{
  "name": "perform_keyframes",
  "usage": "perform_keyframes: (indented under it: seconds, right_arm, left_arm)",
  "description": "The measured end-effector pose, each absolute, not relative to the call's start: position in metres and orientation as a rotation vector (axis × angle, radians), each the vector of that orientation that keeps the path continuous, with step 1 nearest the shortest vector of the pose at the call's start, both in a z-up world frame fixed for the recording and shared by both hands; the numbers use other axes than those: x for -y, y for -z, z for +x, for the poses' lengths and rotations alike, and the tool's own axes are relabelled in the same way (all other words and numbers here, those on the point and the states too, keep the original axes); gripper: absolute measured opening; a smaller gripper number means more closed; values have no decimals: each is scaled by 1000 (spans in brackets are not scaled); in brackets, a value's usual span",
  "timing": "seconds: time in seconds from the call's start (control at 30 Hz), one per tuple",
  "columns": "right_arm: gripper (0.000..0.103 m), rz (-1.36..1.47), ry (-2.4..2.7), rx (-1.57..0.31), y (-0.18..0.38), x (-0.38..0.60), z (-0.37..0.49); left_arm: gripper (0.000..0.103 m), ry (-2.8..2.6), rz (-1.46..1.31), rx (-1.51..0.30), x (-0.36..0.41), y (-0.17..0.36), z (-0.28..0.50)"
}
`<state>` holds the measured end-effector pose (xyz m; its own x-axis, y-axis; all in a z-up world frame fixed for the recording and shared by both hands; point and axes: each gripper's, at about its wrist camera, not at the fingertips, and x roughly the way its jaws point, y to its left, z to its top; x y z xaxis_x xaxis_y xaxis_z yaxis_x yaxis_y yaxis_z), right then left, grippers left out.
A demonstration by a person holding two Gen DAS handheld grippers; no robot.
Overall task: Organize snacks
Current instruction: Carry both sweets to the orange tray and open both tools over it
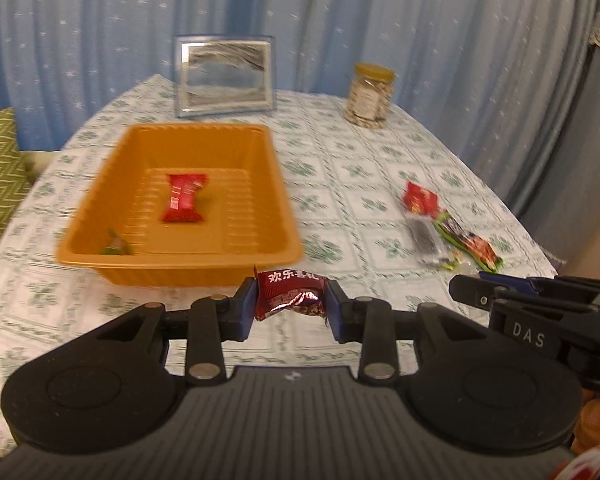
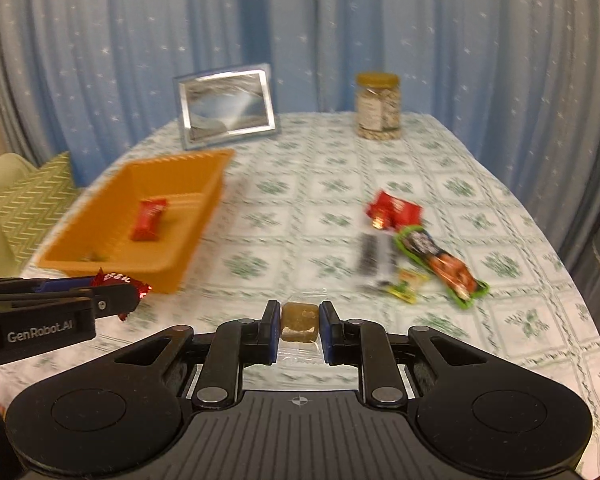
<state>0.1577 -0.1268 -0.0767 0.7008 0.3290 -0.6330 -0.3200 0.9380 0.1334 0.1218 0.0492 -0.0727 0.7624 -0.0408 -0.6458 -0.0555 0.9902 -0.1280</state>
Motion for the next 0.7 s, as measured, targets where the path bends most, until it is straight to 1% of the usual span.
perform_keyframes:
  seconds: [0.3,0.7]
  right_arm:
    - [21,-7,-470,-679,53,73,156]
    - [21,-29,-545,-649,37,29,185]
  left_arm:
    - [33,-113,-174,-675,-101,49,110]
    - [33,-157,-197,-648,-142,34,126]
